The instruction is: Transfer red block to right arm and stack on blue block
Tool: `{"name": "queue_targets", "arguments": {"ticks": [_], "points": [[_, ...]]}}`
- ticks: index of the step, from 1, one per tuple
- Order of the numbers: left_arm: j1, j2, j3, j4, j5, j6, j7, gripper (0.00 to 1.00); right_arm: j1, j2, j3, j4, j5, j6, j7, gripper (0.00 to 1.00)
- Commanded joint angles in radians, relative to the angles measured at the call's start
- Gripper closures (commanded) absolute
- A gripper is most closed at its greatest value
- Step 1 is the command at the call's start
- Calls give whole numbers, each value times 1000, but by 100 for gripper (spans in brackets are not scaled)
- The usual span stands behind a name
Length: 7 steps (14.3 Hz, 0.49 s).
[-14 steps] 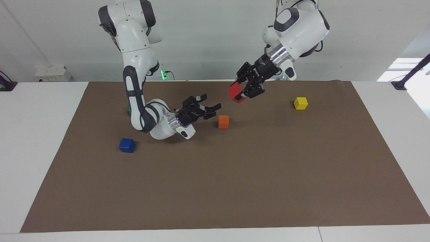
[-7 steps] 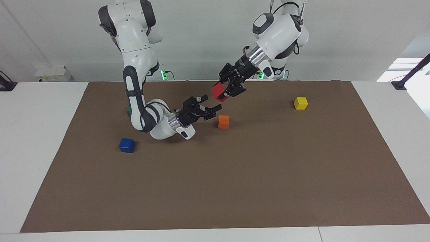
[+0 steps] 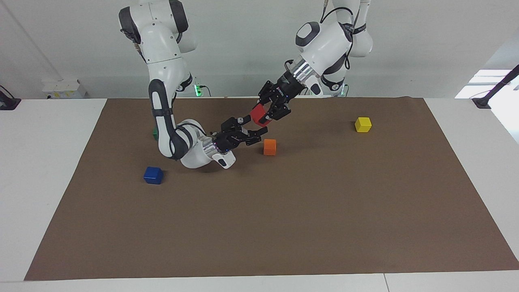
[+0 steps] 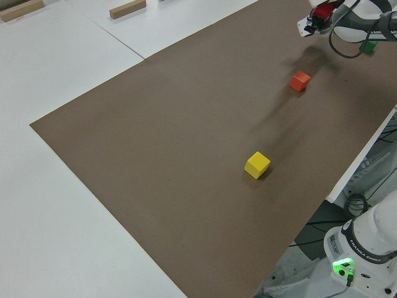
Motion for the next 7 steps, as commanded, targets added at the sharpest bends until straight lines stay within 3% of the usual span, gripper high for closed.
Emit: {"name": "queue_targets", "arguments": {"ticks": [1, 7], "points": [[-52, 28, 12, 1, -33, 85, -6, 100, -7, -17, 3, -5, -19, 28, 15, 0], [-71, 71, 12, 25, -35, 121, -4, 100, -9, -17, 2, -5, -19, 29, 17, 0]]}}
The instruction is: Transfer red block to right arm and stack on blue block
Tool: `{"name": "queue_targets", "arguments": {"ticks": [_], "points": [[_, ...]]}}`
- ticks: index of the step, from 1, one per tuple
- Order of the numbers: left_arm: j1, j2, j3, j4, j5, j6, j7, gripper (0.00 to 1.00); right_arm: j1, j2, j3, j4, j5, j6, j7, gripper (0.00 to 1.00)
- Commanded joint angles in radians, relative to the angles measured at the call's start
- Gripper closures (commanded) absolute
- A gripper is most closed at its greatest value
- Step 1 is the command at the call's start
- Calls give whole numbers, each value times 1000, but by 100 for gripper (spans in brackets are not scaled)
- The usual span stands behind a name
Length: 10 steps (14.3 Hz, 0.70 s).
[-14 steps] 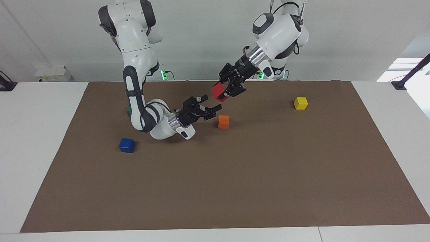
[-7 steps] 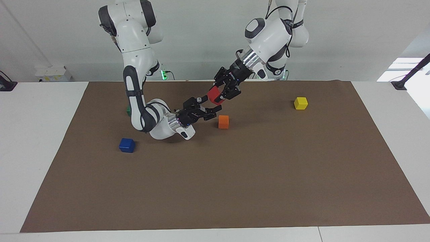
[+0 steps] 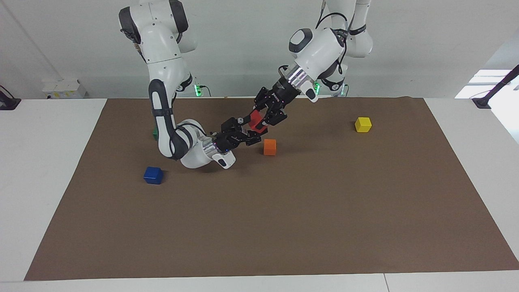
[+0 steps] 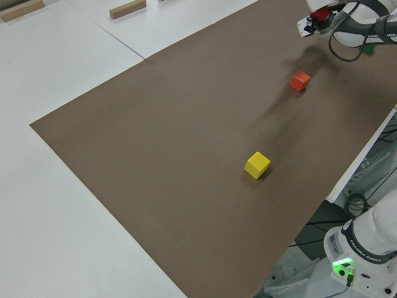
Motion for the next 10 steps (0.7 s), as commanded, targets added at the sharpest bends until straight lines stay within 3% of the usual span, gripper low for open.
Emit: {"name": "queue_targets", "arguments": {"ticks": [1, 2, 3, 4, 5, 10], "points": [[-28, 22, 12, 19, -26, 31, -5, 100, -9, -17, 2, -6, -21, 26, 17, 0], [-28, 22, 12, 22, -26, 31, -5, 100, -9, -17, 3, -6, -21, 26, 17, 7], [-28, 24, 14, 30, -26, 31, -5, 100, -9, -17, 3, -5, -21, 27, 20, 28], [-27, 26, 14, 31, -26, 31, -4, 100, -9, -19, 3, -5, -21, 33, 34, 60], [-24, 26, 14, 31, -26, 31, -5, 100, -10, -22, 3, -6, -21, 41, 52, 100], [-28, 26, 15, 31, -24, 38, 13, 100, -4, -36, 3, -6, -22, 82, 63, 100]]}}
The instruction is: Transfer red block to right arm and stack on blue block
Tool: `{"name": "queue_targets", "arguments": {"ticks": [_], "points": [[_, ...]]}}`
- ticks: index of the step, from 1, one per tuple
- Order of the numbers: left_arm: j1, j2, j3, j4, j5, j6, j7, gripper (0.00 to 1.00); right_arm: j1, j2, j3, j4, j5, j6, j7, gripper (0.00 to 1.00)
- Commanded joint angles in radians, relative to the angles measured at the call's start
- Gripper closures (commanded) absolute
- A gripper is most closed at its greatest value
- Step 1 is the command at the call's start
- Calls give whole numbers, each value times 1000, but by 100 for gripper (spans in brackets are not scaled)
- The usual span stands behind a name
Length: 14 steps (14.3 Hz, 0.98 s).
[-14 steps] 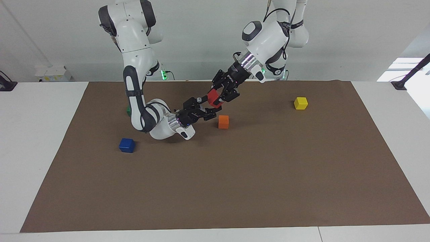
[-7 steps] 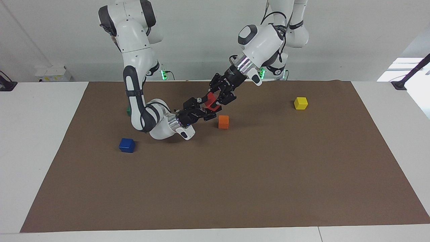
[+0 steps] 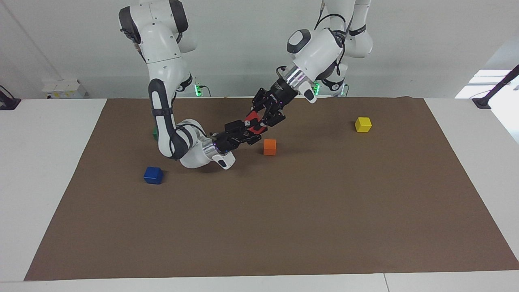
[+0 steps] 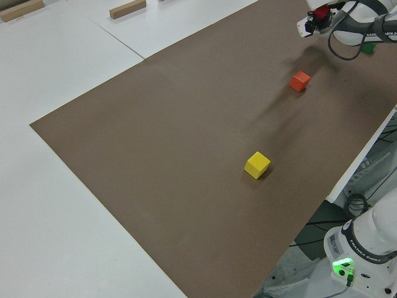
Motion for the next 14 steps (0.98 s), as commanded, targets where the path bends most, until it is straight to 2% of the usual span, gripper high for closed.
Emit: {"name": "queue_targets", "arguments": {"ticks": [1, 2, 3, 6, 10, 12, 14], "points": [[-21, 12, 11, 11, -15, 35, 36, 100, -3, -34, 3, -9, -21, 54, 20, 100], [-21, 12, 11, 11, -15, 35, 62, 58, -4, -34, 3, -9, -21, 54, 22, 100], [-23, 12, 10, 14, -13, 34, 64, 1, -4, -34, 3, -9, -21, 54, 22, 100], [-15, 4, 11, 13, -13, 29, 62, 0, -3, -34, 3, -9, -21, 63, 22, 100], [5, -51, 14, -21, -12, 11, 64, 0, 0, -37, 5, -8, -19, 85, 28, 100], [38, -88, 16, -47, -9, -46, 67, 0, 2, -43, 5, -8, -19, 102, 37, 100], [96, -128, 16, -63, -9, -156, 120, 0, 2, -43, 6, -8, -18, 111, 37, 100]]}}
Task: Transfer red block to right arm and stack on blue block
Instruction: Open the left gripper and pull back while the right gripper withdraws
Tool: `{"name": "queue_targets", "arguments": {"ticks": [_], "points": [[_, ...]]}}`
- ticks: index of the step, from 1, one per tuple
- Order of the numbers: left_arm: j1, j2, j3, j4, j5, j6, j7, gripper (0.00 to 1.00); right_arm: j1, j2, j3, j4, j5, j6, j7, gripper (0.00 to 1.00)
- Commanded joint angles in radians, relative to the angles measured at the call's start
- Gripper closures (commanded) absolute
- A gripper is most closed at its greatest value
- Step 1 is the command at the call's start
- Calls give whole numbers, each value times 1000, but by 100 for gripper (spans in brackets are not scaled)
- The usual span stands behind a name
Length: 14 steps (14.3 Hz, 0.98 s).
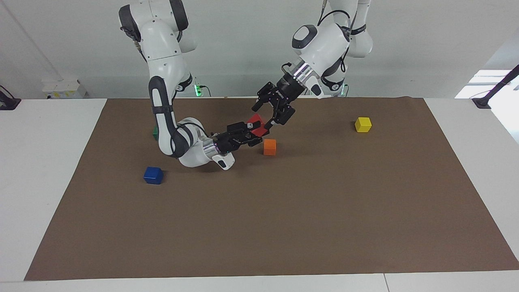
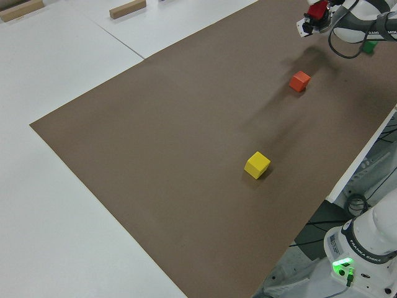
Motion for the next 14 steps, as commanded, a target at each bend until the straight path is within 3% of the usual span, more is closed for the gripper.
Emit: {"name": "queue_targets", "arguments": {"ticks": [1, 4, 8, 14], "points": [[90, -85, 1, -48, -9, -161, 85, 0, -4, -27, 3, -6, -17, 36, 29, 100], [194, -119, 3, -48, 5, -310, 162, 0, -6, -50, 3, -8, -19, 64, 69, 100], [329, -117, 3, -39, 176, -405, 216, 0, -7, -167, -1, -8, -40, 217, 231, 100], [525, -117, 7, -8, 401, -589, 519, 0, -56, -395, -3, 58, -452, 562, 664, 100]]}}
